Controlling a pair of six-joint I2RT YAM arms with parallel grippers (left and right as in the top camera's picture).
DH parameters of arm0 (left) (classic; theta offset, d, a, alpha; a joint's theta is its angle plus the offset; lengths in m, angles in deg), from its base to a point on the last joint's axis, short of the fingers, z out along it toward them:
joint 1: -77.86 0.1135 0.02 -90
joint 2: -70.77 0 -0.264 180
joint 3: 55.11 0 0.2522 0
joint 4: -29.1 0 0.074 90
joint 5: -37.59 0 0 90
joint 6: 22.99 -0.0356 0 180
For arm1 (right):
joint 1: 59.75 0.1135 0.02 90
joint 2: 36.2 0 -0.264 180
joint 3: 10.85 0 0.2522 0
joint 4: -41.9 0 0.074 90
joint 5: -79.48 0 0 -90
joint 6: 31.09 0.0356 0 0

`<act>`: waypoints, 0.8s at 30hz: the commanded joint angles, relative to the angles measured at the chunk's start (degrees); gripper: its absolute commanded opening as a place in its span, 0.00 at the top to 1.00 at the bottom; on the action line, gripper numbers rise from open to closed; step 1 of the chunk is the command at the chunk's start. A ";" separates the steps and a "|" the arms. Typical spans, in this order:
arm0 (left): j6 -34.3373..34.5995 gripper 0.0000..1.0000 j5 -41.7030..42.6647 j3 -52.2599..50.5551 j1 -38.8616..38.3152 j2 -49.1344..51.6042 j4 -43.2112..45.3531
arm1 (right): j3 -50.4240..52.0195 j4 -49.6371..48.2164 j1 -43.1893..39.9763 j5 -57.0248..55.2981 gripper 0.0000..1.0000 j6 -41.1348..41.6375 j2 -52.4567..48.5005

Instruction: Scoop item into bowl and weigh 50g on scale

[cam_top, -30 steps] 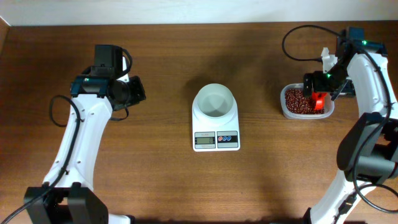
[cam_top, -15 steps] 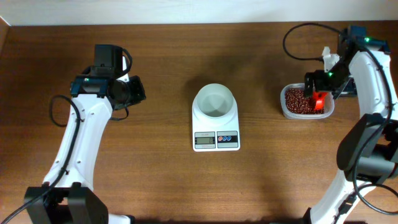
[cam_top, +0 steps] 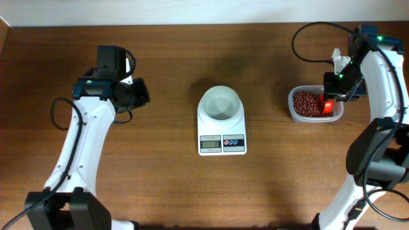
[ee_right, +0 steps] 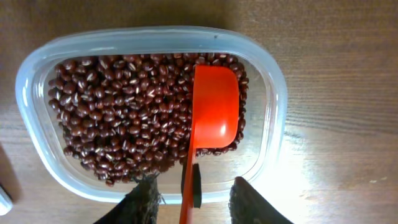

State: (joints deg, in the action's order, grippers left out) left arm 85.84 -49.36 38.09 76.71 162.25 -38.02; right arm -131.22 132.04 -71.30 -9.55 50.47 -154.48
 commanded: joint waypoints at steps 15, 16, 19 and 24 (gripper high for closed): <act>-0.87 0.84 0.59 0.26 -0.20 0.57 0.13 | 1.92 -0.83 -0.11 -0.09 0.70 0.33 -0.28; -0.87 0.85 0.59 0.26 -0.20 0.57 0.11 | 2.43 -1.18 -0.11 -0.11 0.70 0.31 -0.28; -0.87 0.85 0.61 0.26 -0.20 0.57 0.11 | 3.78 -2.23 -0.11 -0.11 0.70 0.31 -0.28; -0.87 0.85 0.61 0.26 -0.20 0.57 0.11 | 4.20 -4.17 -0.11 -0.11 0.71 0.31 -0.28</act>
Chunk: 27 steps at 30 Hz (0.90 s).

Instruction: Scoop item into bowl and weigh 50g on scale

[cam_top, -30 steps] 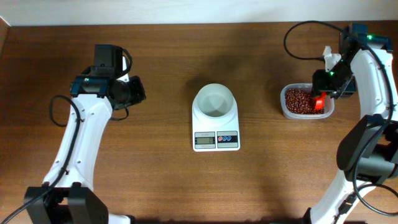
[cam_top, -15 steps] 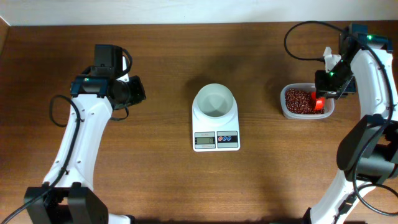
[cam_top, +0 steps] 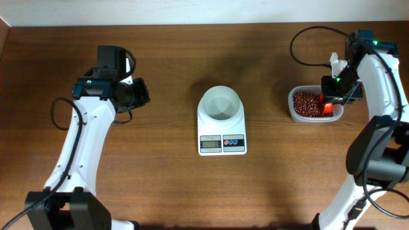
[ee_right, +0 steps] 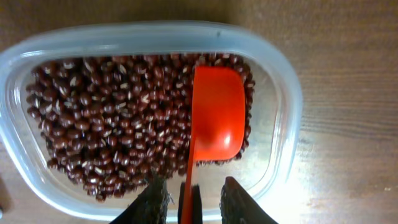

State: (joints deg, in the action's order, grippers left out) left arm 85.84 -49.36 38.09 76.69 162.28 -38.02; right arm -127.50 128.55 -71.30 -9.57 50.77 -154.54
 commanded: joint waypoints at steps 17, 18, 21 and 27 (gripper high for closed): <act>-0.87 0.91 0.61 0.26 -0.17 0.52 0.07 | 0.48 -0.92 -0.11 -0.13 0.70 -0.02 -0.22; -0.87 0.91 0.61 0.26 -0.17 0.52 0.07 | 0.50 -0.92 -0.11 -0.13 0.71 -0.02 -0.22; -0.87 0.88 0.59 0.26 -0.17 0.55 0.09 | 0.87 -0.94 -0.11 -0.13 0.71 -0.02 -0.22; -0.87 0.86 0.61 0.26 -0.17 0.52 0.11 | 1.09 -1.49 -0.11 -0.11 0.81 0.00 -0.22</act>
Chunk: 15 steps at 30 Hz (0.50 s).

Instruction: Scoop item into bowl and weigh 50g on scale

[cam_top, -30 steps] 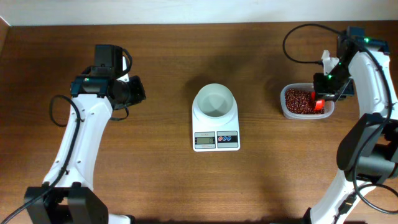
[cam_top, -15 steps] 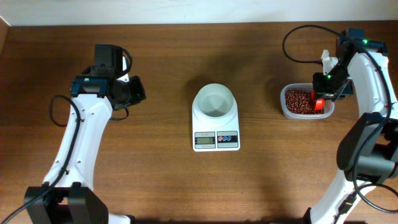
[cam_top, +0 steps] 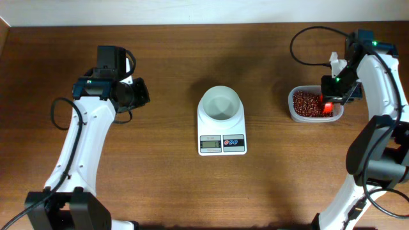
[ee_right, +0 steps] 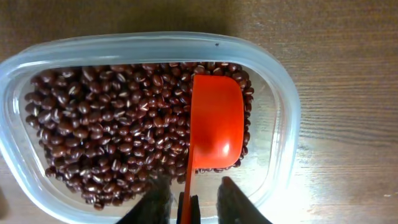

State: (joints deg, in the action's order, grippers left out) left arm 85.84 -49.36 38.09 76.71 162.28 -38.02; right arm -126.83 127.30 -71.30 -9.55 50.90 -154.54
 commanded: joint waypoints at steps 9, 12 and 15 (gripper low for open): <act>-0.85 0.86 0.61 0.26 -0.20 0.55 0.11 | 0.42 -0.59 -0.11 -1.62 0.82 -0.13 -0.22; -0.87 0.85 0.61 0.26 -0.20 0.52 0.11 | 0.42 -0.96 -0.09 -0.57 0.77 -0.13 -0.22; -0.87 0.84 0.61 0.26 -0.20 0.52 0.11 | 0.42 -1.03 -0.11 0.09 0.77 -0.13 -0.22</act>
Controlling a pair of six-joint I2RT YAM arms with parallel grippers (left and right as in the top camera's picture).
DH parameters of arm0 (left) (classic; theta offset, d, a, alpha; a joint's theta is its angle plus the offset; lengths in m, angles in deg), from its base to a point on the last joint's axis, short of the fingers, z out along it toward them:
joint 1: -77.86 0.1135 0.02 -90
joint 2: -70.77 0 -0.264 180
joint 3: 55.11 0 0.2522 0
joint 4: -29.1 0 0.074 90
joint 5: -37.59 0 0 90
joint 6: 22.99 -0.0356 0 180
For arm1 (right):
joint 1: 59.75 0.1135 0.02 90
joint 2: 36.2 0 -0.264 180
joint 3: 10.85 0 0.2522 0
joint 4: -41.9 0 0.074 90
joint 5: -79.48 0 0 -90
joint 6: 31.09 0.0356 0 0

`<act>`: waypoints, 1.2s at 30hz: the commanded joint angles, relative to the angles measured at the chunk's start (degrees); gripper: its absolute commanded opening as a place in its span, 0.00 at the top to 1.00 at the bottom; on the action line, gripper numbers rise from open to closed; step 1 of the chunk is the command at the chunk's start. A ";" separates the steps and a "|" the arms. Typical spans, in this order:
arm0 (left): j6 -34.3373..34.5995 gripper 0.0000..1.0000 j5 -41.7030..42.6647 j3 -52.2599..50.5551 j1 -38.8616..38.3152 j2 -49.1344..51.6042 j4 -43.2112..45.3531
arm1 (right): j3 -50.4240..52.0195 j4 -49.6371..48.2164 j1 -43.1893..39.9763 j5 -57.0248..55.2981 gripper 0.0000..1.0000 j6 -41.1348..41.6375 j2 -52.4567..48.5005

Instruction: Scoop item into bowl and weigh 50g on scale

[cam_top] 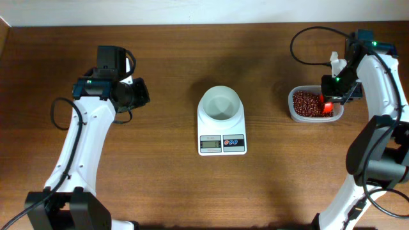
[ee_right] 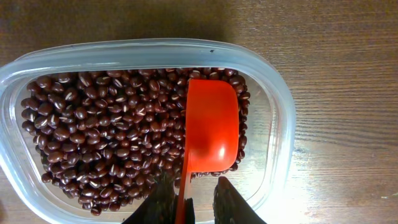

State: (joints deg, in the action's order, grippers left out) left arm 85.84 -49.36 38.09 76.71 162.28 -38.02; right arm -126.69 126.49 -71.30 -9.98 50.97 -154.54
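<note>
An orange scoop (ee_right: pixel 211 124) lies bowl-up on the red beans (ee_right: pixel 106 130) in a clear plastic container (ee_right: pixel 284 118), at the table's right in the overhead view (cam_top: pixel 312 105). My right gripper (ee_right: pixel 193 183) is down at the container's near rim, its fingers either side of the scoop's handle. The left finger is against the handle; a gap shows before the right finger (ee_right: pixel 222 186). A white bowl (cam_top: pixel 220 104) stands empty on the white scale (cam_top: pixel 222 142) at mid table. My left gripper (cam_top: pixel 137 93) hovers far left, holding nothing I can see.
The scale's display and buttons face the table's front edge. A black cable loops behind the right arm at the back right. Bare wood lies between the scale and the container.
The right gripper's fingers have drawn slightly closer together around the scoop handle, and the view has shifted a little. The left arm has not moved.
The right gripper was wide open above the container with the handle between its fingers. It then sat lower with the fingers nearer the handle, and the gap has narrowed at each moment since. The scoop still rests on the beans; the left arm stayed still.
</note>
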 commanded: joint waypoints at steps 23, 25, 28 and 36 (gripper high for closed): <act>-0.87 0.84 0.61 0.26 -0.20 0.55 0.09 | 0.28 -2.34 -0.46 0.59 0.96 -0.20 -0.22; -0.87 0.84 0.61 0.26 -0.20 0.52 0.09 | 0.31 -2.10 -0.50 1.05 0.96 -0.20 -0.22; -0.87 0.84 0.61 0.26 -0.20 0.52 0.09 | 0.48 -2.27 -0.50 1.90 0.96 -0.22 -0.22; -0.87 0.85 0.61 0.26 -0.20 0.52 0.11 | 1.70 -4.07 -2.03 7.15 0.96 -0.20 -0.26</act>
State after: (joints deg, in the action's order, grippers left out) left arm 85.84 -49.36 38.09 76.71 162.28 -38.02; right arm -125.95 123.89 -71.76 -7.01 50.99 -154.54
